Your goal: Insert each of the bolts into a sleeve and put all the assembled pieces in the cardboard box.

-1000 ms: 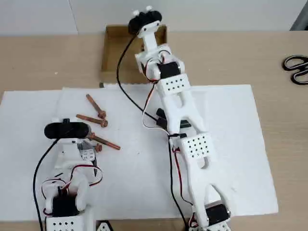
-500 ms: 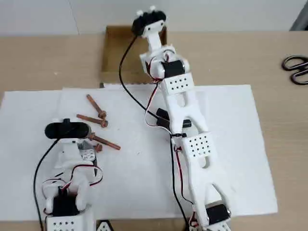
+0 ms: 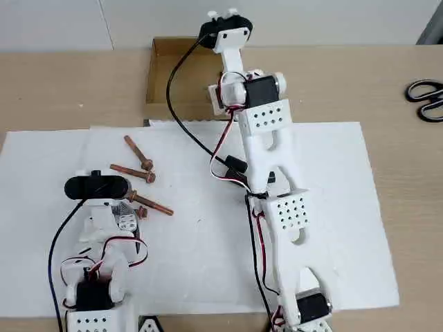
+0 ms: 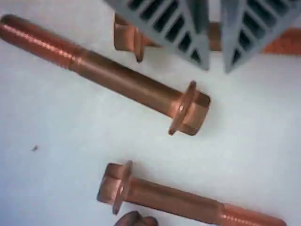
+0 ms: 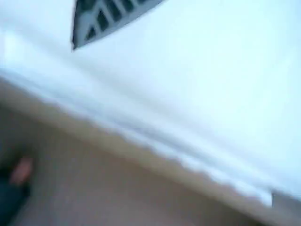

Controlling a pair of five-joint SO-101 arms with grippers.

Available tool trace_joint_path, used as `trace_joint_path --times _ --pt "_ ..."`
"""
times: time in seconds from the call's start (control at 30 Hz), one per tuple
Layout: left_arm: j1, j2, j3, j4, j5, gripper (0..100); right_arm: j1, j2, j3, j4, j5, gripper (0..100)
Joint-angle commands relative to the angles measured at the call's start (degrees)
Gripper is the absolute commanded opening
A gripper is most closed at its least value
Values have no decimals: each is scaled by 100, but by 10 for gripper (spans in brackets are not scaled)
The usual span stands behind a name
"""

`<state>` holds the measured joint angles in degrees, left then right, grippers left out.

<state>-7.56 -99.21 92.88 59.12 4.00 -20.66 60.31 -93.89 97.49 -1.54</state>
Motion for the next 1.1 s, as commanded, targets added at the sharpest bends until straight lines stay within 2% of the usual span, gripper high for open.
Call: trace_joint_path --times 0.0,0.27,0.43,0.57,0.77,1.07 --pt "-35 -70 -22 -97 -9 6 -75 -541 -220 207 -70 143" --pt "-35 -70 -31 -53 -9 6 -435 -673 185 277 -44 143" --pt "-35 -70 -40 -18 -9 6 -462 -1429 1591 295 -44 143" --pt "-35 -70 -40 -18 -9 6 -523 -2475 3332 259 26 143" --pt "-35 -70 -40 -18 -9 6 -505 -3574 5266 251 1099 143" --pt "-35 -70 -40 -18 -9 6 -303 -3996 6215 251 3165 143"
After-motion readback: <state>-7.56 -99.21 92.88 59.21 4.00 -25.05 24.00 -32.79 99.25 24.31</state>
